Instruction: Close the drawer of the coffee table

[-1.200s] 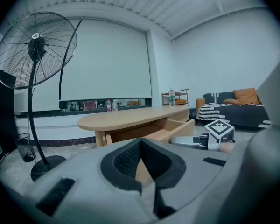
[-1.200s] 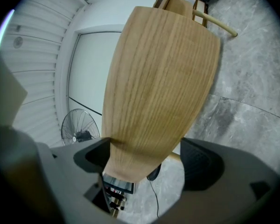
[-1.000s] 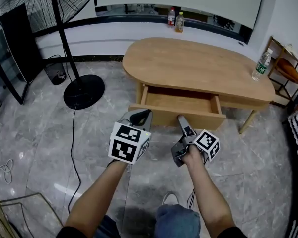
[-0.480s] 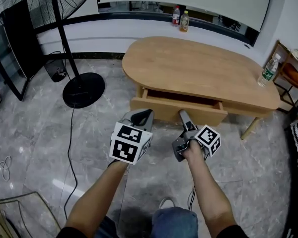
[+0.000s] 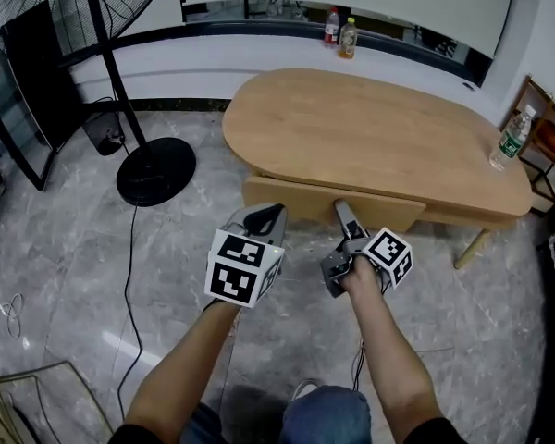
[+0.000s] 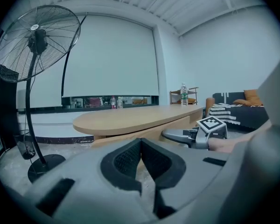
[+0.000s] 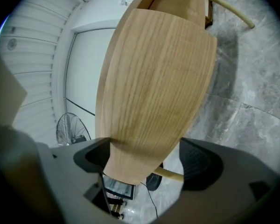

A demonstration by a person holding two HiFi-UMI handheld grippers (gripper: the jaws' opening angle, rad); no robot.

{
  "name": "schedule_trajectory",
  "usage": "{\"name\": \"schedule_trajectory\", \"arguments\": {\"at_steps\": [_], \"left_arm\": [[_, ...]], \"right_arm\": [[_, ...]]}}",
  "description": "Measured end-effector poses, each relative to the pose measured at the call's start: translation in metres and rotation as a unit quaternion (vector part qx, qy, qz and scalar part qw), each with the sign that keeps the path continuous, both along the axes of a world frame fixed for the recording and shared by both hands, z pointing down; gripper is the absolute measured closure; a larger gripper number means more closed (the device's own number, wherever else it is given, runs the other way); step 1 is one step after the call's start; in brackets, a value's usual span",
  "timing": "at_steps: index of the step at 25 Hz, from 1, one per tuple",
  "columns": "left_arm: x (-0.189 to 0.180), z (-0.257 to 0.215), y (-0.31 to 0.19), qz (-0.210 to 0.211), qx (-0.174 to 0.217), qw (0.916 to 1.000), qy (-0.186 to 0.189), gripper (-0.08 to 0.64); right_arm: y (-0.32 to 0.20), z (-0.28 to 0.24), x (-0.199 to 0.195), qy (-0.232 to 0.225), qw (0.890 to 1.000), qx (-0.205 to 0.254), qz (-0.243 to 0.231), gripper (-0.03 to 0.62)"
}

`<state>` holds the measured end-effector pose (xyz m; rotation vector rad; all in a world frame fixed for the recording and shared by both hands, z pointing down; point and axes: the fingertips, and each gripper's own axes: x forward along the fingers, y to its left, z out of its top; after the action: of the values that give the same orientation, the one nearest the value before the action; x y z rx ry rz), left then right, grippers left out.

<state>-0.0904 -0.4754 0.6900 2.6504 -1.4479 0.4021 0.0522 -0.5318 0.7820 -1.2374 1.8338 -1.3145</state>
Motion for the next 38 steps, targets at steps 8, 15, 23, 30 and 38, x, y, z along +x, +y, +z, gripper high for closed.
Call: {"name": "schedule_trajectory", "arguments": {"at_steps": [8, 15, 23, 30, 38], "left_arm": [[0.004, 0.002, -0.023, 0.0, 0.001, 1.0, -0.002, 0.552], [0.003, 0.0, -0.037, -0.004, 0.004, 1.0, -0.001, 0.552], [0.0, 0.0, -0.035, -0.002, 0.003, 1.0, -0.004, 0.552], [-0.01, -0.017, -0.023, -0.003, -0.012, 0.9999, -0.007, 0.552], [-0.018, -0.114, 0.006, -0.003, -0.044, 0.999, -0.009, 0.552]], "right_arm": [[-0.024, 0.0, 0.001, -0.003, 1.0, 0.003, -0.003, 0.137], [-0.039, 0.0, 0.004, -0.003, 1.0, 0.005, -0.004, 0.137], [-0.039, 0.001, 0.004, -0.006, 1.0, 0.004, -0.006, 0.146], [-0.008, -0.017, -0.002, 0.047, 0.999, 0.0, -0.022, 0.221], [0.048, -0.121, -0.005, 0.17, 0.983, -0.024, -0.061, 0.29]]}}
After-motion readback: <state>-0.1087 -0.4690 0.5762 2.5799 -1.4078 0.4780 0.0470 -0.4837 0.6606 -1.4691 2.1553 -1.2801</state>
